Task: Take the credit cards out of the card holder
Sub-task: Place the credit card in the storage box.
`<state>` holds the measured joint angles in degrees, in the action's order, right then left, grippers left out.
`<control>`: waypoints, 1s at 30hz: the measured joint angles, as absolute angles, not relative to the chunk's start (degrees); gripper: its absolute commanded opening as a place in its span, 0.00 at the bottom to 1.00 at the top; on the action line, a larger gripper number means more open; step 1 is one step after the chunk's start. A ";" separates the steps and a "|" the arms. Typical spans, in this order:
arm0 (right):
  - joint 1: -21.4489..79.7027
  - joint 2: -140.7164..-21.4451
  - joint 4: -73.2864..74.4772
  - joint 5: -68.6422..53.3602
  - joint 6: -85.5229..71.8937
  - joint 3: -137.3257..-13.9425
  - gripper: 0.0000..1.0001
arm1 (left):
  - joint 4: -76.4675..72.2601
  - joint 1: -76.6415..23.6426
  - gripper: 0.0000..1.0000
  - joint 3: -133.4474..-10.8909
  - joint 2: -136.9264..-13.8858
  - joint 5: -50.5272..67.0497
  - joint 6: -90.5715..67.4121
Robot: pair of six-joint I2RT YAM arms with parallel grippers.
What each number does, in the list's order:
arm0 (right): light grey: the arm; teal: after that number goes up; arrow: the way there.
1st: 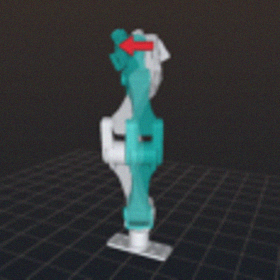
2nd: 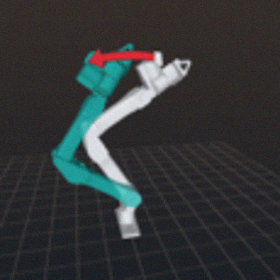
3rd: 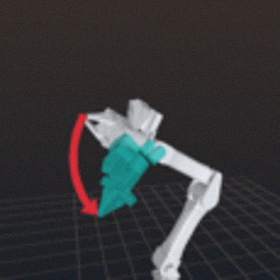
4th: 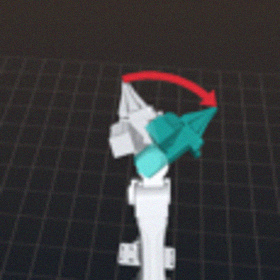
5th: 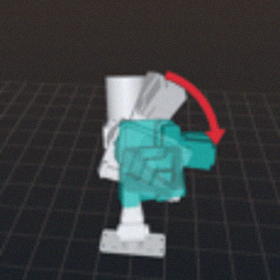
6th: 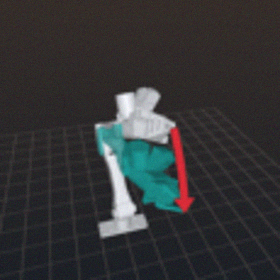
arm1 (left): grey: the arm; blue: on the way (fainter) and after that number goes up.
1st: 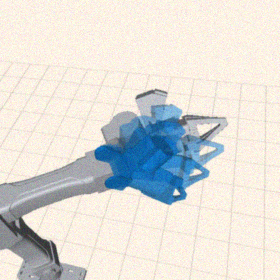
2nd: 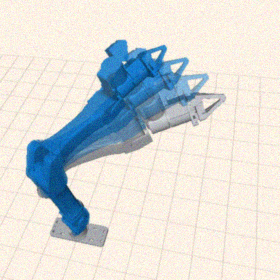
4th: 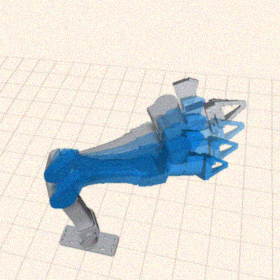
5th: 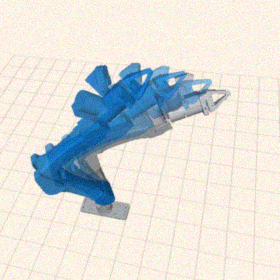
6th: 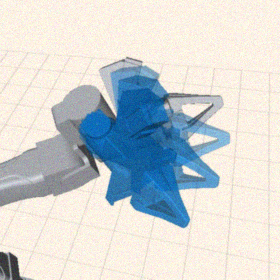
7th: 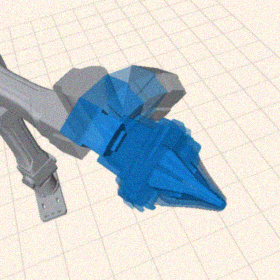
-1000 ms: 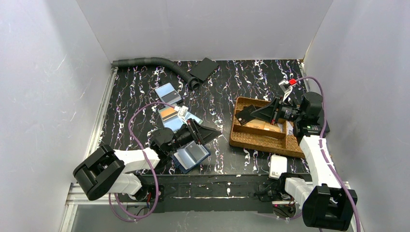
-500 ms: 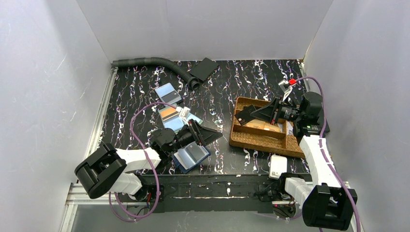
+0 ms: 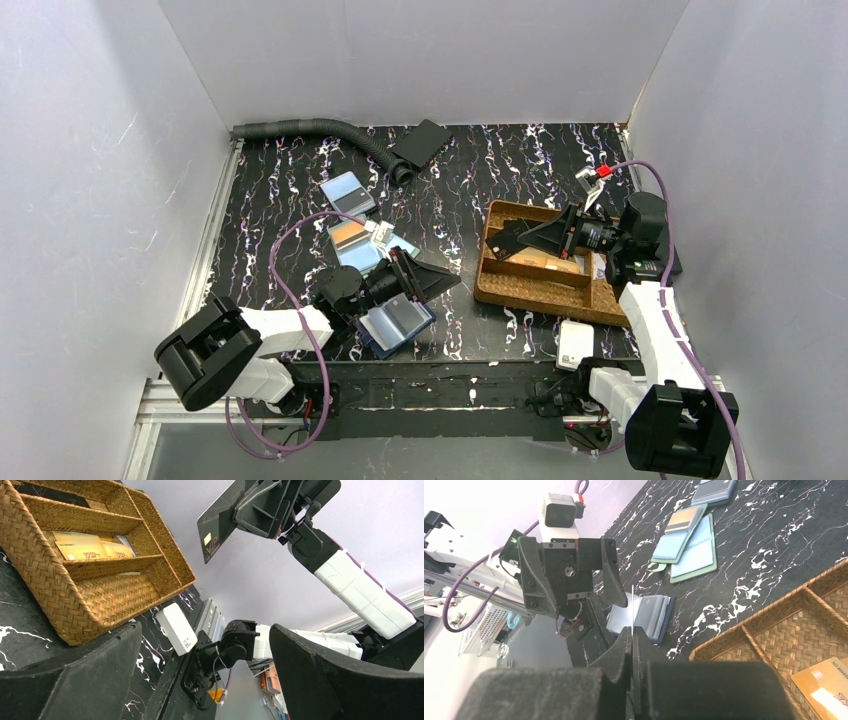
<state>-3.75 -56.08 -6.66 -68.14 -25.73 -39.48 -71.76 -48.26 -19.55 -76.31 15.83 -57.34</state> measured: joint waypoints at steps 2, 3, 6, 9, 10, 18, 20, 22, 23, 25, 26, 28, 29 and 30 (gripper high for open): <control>-3.75 -56.07 -6.66 -68.15 -26.02 -39.48 0.01 | -71.77 -48.34 0.98 -19.55 -76.31 15.75 -57.18; -3.75 -56.07 -6.67 -68.17 -26.19 -39.48 0.01 | -71.77 -48.39 0.98 -19.55 -76.31 15.69 -57.15; -3.75 -56.07 -6.68 -68.28 -26.72 -39.48 0.01 | -71.88 -48.49 0.98 -19.55 -76.31 15.53 -57.07; -3.75 -56.07 -6.85 -68.36 -26.90 -39.48 0.01 | -72.13 -48.49 0.98 -19.53 -76.31 15.23 -57.08; -3.75 -56.07 -6.99 -68.36 -26.93 -39.48 0.01 | -72.24 -48.49 0.98 -19.50 -76.31 15.13 -57.08; -3.75 -56.06 -7.57 -68.36 -27.07 -39.43 0.01 | -73.67 -48.51 0.98 -19.17 -76.60 14.30 -57.61; -3.75 -56.00 -7.68 -68.36 -27.07 -39.25 0.01 | -73.93 -48.51 0.98 -19.10 -76.77 14.24 -57.80; -3.75 -55.83 -7.80 -68.37 -27.07 -38.80 0.01 | -74.50 -48.51 0.98 -19.08 -77.13 14.15 -58.05; -3.75 -55.81 -7.80 -68.37 -27.07 -38.58 0.01 | -74.75 -48.51 0.98 -19.04 -77.32 14.10 -58.17; -3.75 -55.81 -7.78 -68.35 -27.09 -38.46 0.01 | -75.12 -48.51 0.98 -18.76 -77.51 14.04 -58.41; -3.75 -55.80 -7.83 -68.37 -27.09 -38.46 0.01 | -75.21 -48.51 0.98 -18.59 -77.53 14.00 -58.51; -3.75 -55.79 -7.88 -68.36 -27.09 -38.46 0.01 | -75.36 -48.51 0.98 -18.35 -77.57 13.92 -58.66; -3.75 -55.79 -7.88 -68.36 -27.09 -38.46 0.01 | -75.49 -48.51 0.98 -18.33 -77.58 13.91 -58.73; -3.75 -55.79 -7.88 -68.36 -27.09 -38.46 0.01 | -75.70 -48.50 0.98 -18.31 -77.58 13.90 -58.77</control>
<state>-3.75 -55.79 -7.88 -68.36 -27.09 -38.46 -75.70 -48.50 -18.31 -77.58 13.90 -58.77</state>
